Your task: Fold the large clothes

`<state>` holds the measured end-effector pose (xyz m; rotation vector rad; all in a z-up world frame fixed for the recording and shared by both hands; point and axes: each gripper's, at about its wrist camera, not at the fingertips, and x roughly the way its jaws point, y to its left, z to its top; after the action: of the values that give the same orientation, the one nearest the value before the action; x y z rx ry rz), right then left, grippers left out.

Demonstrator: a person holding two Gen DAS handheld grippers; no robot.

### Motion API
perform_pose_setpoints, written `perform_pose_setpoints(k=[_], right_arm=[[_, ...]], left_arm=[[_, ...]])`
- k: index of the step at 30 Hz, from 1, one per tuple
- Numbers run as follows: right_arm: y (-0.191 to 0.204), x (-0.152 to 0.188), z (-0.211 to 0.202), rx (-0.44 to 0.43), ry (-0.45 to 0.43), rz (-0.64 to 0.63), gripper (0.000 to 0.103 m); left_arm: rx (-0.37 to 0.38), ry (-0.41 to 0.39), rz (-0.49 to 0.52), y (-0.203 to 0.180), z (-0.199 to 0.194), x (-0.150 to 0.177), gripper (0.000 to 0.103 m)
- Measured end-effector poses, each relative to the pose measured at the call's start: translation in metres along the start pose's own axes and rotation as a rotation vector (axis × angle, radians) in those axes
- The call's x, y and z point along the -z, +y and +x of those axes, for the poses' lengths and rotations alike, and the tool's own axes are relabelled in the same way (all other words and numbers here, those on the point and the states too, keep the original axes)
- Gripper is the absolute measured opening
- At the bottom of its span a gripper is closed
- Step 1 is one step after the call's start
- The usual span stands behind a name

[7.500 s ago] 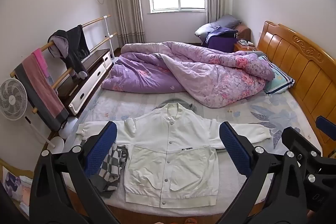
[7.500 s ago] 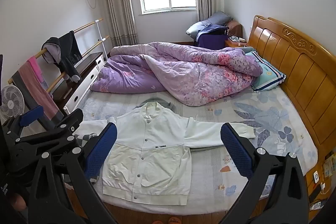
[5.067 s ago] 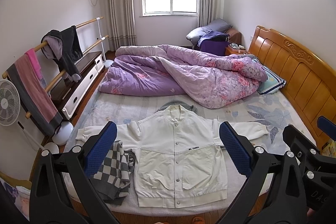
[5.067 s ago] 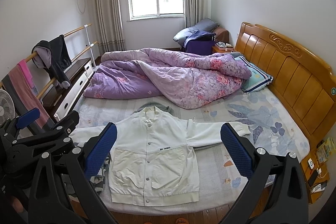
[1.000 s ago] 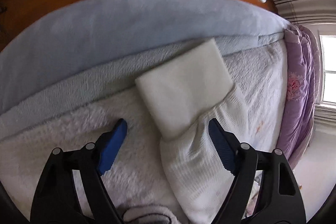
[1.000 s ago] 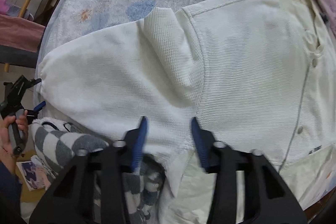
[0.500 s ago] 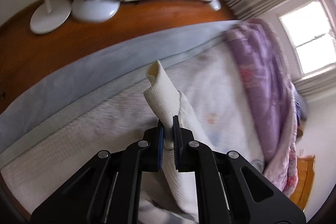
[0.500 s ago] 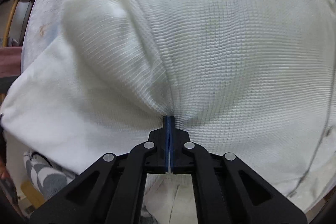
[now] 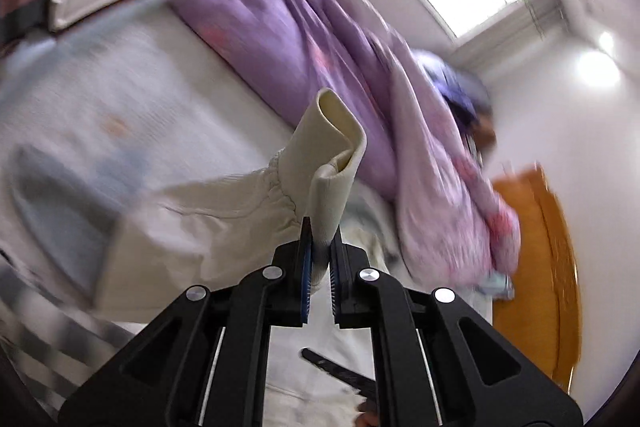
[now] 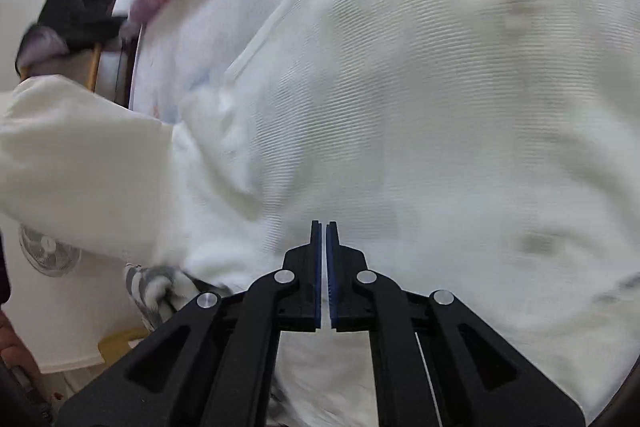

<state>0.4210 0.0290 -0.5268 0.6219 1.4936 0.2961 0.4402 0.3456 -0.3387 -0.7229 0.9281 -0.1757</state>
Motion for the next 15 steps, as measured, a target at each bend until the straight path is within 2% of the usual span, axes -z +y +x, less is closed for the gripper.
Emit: perform_pose_setpoints(k=[3, 6, 8, 12, 15], right_arm=[[-0.068, 0.003, -0.063, 0.092, -0.087, 0.029, 0.004], [-0.138, 0.013, -0.117, 0.161, -0.159, 0.095, 0.005], [-0.188, 0.023, -0.155, 0.244, -0.209, 0.147, 0.005], [-0.273, 0.038, -0.210, 0.304, -0.283, 0.257, 0.005], [-0.333, 0.052, -0.239, 0.312, -0.332, 0.366, 0.005]], left_arm=[[0.004, 0.073, 0.032, -0.043, 0.058, 0.047, 0.008], [0.007, 0.139, 0.055, -0.065, 0.105, 0.087, 0.008], [-0.015, 0.178, 0.102, -0.085, 0.134, 0.120, 0.008], [-0.074, 0.264, 0.174, -0.110, 0.189, 0.178, 0.008], [-0.103, 0.328, 0.182, -0.122, 0.220, 0.211, 0.008]])
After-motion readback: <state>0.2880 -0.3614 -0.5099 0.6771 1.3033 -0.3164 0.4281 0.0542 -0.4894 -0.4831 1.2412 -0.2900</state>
